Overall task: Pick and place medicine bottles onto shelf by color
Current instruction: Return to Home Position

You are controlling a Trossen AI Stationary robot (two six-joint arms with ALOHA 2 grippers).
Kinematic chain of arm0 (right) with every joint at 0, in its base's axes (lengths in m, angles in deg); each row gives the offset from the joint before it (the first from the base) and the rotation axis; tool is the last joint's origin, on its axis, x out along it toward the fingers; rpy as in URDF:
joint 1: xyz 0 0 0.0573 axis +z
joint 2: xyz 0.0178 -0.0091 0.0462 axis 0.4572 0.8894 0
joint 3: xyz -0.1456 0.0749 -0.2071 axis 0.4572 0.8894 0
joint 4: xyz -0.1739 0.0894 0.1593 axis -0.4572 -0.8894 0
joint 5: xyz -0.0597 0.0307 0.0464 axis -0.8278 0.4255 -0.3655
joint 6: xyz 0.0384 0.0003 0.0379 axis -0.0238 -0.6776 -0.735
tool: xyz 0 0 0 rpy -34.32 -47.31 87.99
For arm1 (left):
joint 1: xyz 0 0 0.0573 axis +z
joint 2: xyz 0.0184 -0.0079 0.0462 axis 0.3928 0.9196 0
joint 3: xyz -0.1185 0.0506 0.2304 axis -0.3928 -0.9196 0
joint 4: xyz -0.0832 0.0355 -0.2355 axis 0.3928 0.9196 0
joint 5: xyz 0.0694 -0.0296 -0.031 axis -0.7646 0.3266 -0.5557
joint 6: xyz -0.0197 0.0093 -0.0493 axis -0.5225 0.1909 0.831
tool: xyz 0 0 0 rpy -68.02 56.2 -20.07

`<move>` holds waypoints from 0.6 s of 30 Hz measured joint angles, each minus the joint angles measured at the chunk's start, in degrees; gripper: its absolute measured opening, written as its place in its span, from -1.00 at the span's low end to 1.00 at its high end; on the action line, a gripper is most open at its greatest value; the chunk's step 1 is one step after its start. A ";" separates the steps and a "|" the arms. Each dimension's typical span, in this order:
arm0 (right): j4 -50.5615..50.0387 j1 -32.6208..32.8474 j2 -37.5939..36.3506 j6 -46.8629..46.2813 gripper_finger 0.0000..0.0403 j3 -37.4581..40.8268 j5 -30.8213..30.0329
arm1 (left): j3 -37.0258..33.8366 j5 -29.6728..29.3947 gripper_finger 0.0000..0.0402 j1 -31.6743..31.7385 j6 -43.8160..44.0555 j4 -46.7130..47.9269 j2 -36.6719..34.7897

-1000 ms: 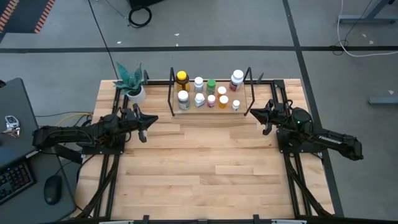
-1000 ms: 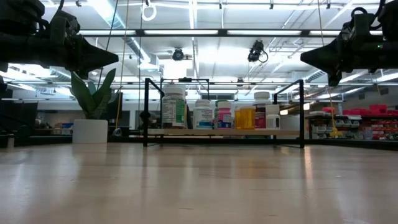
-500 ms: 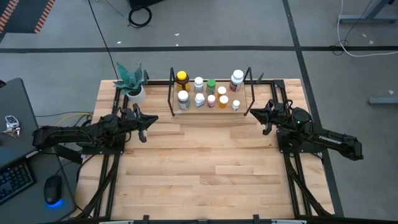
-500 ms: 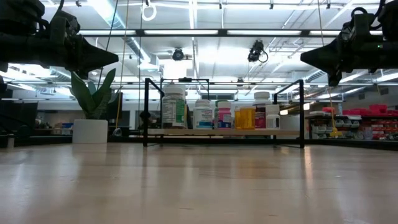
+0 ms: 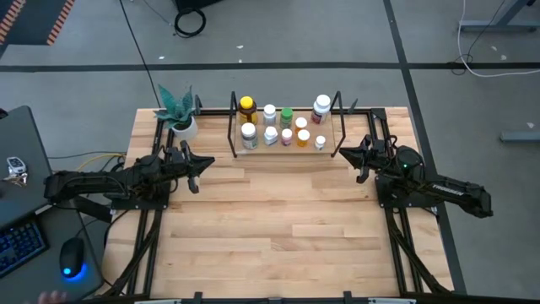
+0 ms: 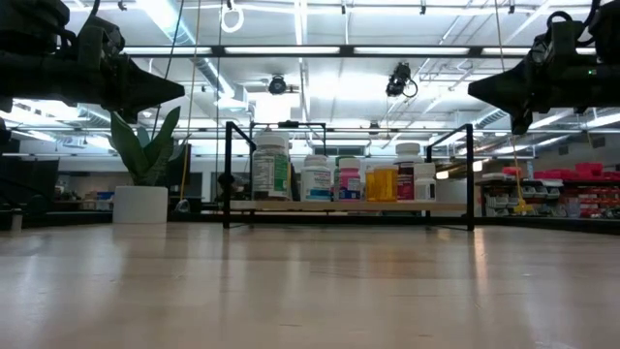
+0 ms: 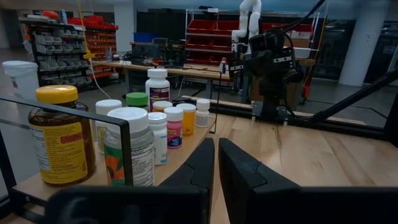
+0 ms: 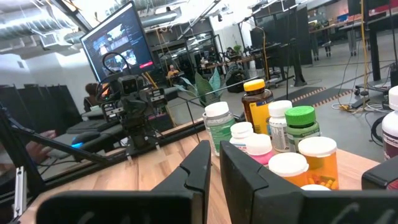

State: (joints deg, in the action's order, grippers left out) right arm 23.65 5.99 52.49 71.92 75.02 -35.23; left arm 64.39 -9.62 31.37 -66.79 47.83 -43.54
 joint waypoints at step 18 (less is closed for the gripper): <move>0.00 0.02 0.02 0.00 -0.79 0.00 0.00 | -0.01 0.01 -0.85 0.01 0.00 0.02 0.00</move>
State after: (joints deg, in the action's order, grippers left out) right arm 23.65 6.01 52.51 71.92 75.02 -35.23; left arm 64.38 -9.61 31.38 -66.79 47.85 -43.54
